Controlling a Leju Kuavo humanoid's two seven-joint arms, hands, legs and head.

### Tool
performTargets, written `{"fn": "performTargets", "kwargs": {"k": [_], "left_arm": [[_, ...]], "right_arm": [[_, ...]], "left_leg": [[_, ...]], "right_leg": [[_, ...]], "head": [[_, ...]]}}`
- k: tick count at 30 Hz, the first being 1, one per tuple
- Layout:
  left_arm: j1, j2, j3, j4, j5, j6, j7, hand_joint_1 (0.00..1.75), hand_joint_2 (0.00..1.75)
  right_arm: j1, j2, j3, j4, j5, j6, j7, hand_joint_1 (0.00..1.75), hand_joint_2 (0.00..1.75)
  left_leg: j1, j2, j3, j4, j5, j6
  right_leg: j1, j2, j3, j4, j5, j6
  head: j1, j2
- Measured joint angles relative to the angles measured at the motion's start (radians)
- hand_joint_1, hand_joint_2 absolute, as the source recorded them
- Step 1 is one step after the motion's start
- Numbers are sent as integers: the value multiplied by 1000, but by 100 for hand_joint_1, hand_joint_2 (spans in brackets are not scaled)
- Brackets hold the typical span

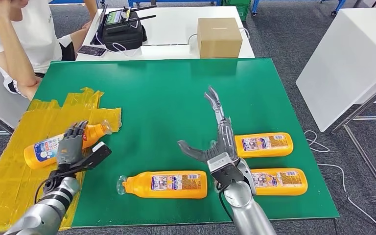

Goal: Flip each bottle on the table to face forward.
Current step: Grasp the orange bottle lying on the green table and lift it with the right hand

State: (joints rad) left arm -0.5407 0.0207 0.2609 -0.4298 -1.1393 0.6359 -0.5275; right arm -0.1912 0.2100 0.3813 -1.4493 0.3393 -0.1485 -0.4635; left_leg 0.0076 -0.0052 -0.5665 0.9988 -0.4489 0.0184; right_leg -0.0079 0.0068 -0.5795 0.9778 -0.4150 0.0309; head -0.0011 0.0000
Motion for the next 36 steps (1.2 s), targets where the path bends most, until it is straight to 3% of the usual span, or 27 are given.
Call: {"fn": "performTargets", "kwargs": {"k": [2, 5, 13, 17, 26, 36], "left_arm": [[7, -34, 21, -30, 90, -61, -90, 0, 175], [23, -79, 28, -104, 176, -132, -135, 0, 175], [80, -133, -29, -279, 293, -169, -136, 0, 175], [120, -151, -72, -372, 387, -200, -146, 0, 175], [222, -202, -122, -610, 584, -372, -127, 0, 175], [278, -238, -127, -717, 684, -480, -113, 0, 175]], "right_arm": [[8, -1, -2, -2, 11, -1, 3, 0, 175], [18, -1, -8, -6, 25, 0, 7, 0, 175], [29, -1, -23, -8, 56, 6, 11, 0, 175], [33, -5, -12, -8, 158, 17, 27, 0, 175], [50, -51, 129, 14, 398, 46, 70, 0, 175], [60, -90, 265, 96, 534, 54, 121, 0, 175]], "left_leg": [[-1, 0, 0, 0, 0, 0], [-2, 1, -1, 0, 0, 0], [-2, 1, -1, 0, 0, 0], [-2, 1, -1, 0, 0, 0], [-2, 1, -3, 0, 0, 0], [-2, 1, -3, 0, -1, 0]], "right_leg": [[-1, 0, 0, 0, 0, 0], [-2, 1, -1, 0, 0, 0], [-1, 1, -2, 0, 0, 0], [-1, 1, -2, 0, 0, 0], [-1, 0, -2, -1, 0, 0], [-1, 0, -2, -1, 0, 0]], "head": [[0, 0], [0, 0], [0, 0], [0, 0], [0, 0], [0, 0]]}}
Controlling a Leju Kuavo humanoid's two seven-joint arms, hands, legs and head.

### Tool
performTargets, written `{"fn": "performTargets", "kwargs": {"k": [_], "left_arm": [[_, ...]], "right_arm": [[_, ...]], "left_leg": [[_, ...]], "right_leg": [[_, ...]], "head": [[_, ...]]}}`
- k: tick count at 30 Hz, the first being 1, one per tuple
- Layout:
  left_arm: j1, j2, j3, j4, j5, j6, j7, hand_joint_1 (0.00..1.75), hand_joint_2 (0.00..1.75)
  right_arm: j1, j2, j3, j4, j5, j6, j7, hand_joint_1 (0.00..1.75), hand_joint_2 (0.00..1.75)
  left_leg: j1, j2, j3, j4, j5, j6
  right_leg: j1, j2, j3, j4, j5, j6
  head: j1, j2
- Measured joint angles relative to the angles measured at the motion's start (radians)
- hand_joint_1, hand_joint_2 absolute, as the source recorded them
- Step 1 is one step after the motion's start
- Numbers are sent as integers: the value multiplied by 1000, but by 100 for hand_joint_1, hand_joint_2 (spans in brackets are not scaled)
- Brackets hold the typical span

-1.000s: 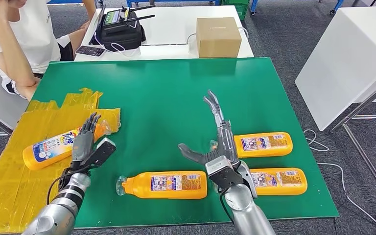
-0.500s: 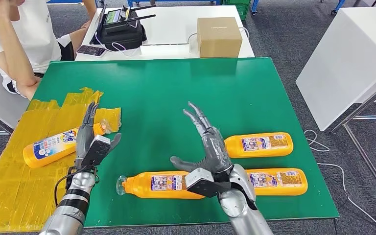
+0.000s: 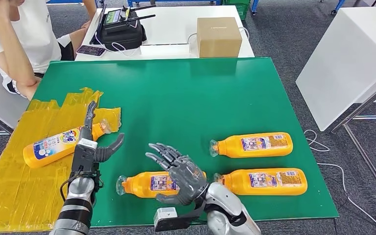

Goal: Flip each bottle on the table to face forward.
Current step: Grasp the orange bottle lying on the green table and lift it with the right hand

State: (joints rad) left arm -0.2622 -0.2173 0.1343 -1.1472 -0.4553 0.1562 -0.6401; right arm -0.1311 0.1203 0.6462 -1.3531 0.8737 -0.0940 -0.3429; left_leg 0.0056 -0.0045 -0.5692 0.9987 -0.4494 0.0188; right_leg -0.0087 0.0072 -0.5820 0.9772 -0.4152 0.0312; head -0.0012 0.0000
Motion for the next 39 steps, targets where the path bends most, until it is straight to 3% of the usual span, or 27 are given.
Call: {"fn": "performTargets", "kwargs": {"k": [8, 22, 25, 31, 39], "left_arm": [[16, -10, 0, -7, 20, -9, 0, 0, 175], [19, -10, 0, -7, 24, -10, -2, 0, 175], [26, -10, 0, -7, 36, -9, -5, 0, 175], [65, -15, 3, -34, 50, -5, -3, 0, 175], [84, -23, 10, -49, 51, -9, 8, 0, 175]], "right_arm": [[2, -11, 68, 92, 23, -1, 19, 0, 175], [-4, -14, 90, 139, 42, 1, 47, 0, 175], [-22, -14, 98, 187, 94, -16, 112, 0, 175], [-59, -2, 105, 284, 302, -130, 350, 0, 175], [-103, 34, 96, 368, 429, -146, 452, 0, 175]], "left_leg": [[0, 0, 0, 0, 0, 0], [0, 0, 0, 0, 0, 0], [0, 0, 0, 0, 0, 0], [0, 0, 0, 0, 0, 0], [0, 0, 0, 0, 0, 0]], "right_leg": [[0, 0, 0, 0, 0, 0], [0, 0, 0, 0, 0, 0], [0, 0, 0, 0, 0, 0], [0, 0, 0, 0, 0, 0], [0, 0, 0, 0, 0, 0]], "head": [[0, 0], [0, 0], [0, 0], [0, 0], [0, 0]]}}
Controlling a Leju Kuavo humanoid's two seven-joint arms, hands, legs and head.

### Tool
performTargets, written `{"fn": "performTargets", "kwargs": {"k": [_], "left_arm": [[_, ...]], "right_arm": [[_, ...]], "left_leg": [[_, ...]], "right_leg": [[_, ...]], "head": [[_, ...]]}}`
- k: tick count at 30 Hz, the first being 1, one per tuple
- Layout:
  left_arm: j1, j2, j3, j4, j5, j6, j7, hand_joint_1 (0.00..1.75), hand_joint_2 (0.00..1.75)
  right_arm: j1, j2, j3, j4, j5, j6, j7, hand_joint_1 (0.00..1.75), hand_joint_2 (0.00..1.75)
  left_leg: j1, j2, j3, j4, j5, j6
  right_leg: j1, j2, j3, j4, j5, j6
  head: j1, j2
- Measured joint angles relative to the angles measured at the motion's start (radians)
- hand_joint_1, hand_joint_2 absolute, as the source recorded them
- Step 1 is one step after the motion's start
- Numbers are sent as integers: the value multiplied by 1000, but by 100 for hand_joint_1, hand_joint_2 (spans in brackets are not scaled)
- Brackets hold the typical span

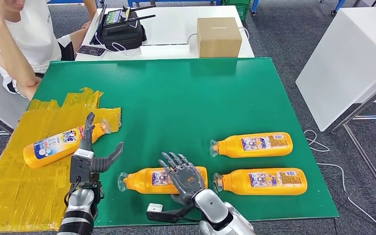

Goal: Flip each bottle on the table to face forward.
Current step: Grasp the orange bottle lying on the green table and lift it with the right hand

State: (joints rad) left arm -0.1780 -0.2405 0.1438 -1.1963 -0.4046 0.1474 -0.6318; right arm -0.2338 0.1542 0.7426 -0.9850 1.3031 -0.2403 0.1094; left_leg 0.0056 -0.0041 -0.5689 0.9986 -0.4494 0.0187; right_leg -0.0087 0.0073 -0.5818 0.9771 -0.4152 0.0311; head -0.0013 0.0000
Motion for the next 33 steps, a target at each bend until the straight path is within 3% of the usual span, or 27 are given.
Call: {"fn": "performTargets", "kwargs": {"k": [6, 7, 8, 10, 11, 12, 14, 18, 33], "left_arm": [[0, -5, 1, 0, 1, -1, 3, 0, 175], [-1, -6, 1, 0, 1, -2, 3, 0, 175], [-1, -7, 1, 0, 1, -2, 3, 0, 175], [-3, -9, 0, 0, 2, -3, 4, 0, 175], [-4, -11, 0, 0, 2, -4, 4, 0, 175], [-6, -12, 0, 0, 2, -4, 4, 0, 175], [-10, -15, -1, 1, 2, -4, 5, 0, 175], [-18, -17, -1, 4, 3, -4, 5, 0, 175], [-33, -20, -2, 20, 7, -3, 4, 0, 175]], "right_arm": [[-45, 36, -10, 93, 24, 0, 19, 0, 175], [-54, 42, -13, 111, 26, -1, 23, 10, 175], [-64, 48, -16, 129, 27, -1, 25, 30, 175], [-84, 59, -22, 166, 27, 3, 27, 96, 175], [-94, 64, -26, 185, 27, 7, 27, 120, 175], [-104, 69, -29, 206, 27, 12, 27, 133, 175], [-125, 78, -33, 245, 29, 23, 29, 134, 175], [-156, 90, -39, 301, 31, 28, 30, 175, 175], [-217, 115, -66, 400, 7, 37, 7, 175, 175]], "left_leg": [[0, 0, 2, 0, 0, 0], [0, 1, 3, 0, 0, 0], [0, 1, 4, 0, 0, 0], [0, 1, 4, 0, 0, 0], [0, 1, 5, 0, 0, 0], [0, 1, 5, 0, 0, 0], [0, 1, 6, 0, 0, 0], [0, 1, 9, 0, 0, 0], [0, 1, 14, 0, 0, 0]], "right_leg": [[0, 0, 2, 0, 0, 0], [0, 0, 2, 0, 0, 0], [0, 0, 3, 0, 0, 0], [0, 0, 3, 0, 0, 0], [0, 0, 4, 0, 0, 0], [0, 0, 4, 0, 0, 0], [0, 0, 5, 0, 0, 0], [0, 0, 7, 0, 0, 0], [0, 0, 12, -1, 0, -1]], "head": [[0, 0], [0, 0], [0, 0], [0, 0], [0, 0], [0, 0], [0, 0], [0, 0], [0, 0]]}}
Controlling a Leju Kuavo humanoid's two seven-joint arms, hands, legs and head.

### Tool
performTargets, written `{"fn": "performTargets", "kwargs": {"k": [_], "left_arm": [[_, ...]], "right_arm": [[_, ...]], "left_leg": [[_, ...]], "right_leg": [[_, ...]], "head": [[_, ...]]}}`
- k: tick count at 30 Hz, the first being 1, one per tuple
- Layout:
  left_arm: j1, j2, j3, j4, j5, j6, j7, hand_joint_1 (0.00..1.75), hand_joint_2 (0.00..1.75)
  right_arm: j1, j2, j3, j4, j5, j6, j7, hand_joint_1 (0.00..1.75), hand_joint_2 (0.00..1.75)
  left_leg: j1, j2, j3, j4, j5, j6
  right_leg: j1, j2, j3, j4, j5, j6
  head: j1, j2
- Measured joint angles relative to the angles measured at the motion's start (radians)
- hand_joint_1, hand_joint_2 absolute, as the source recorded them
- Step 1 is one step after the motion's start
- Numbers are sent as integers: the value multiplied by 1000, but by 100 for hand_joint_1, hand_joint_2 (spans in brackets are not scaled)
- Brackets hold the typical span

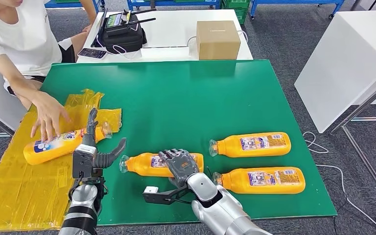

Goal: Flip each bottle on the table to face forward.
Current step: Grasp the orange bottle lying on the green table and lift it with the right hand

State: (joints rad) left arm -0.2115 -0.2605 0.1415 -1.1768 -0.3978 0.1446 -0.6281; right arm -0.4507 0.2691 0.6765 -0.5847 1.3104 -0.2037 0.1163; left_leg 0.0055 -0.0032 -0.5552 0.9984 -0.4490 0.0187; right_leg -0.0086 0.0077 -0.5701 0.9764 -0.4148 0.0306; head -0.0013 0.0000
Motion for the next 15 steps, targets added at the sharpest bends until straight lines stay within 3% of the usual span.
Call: {"fn": "performTargets", "kwargs": {"k": [5, 10, 15], "left_arm": [[-2, 0, -1, 1, 3, -1, -4, 0, 175], [6, 0, -6, -6, 4, -14, -8, 0, 175], [17, 0, -22, -20, 12, -37, -7, 0, 175]], "right_arm": [[-8, 7, -23, 17, -31, -33, -14, 175, 175], [29, 4, -113, -43, -104, -178, -46, 175, 175], [123, -7, -263, -261, -267, -254, -205, 175, 175]], "left_leg": [[0, 0, 1, 0, 0, 0], [0, -2, -2, 0, 1, 1], [-1, -2, -8, 1, 1, 1]], "right_leg": [[0, 0, 1, 0, 0, 0], [0, -1, -1, 0, 0, 0], [-1, -1, -7, 1, 1, 1]], "head": [[0, 0], [0, 0], [0, 0]]}}
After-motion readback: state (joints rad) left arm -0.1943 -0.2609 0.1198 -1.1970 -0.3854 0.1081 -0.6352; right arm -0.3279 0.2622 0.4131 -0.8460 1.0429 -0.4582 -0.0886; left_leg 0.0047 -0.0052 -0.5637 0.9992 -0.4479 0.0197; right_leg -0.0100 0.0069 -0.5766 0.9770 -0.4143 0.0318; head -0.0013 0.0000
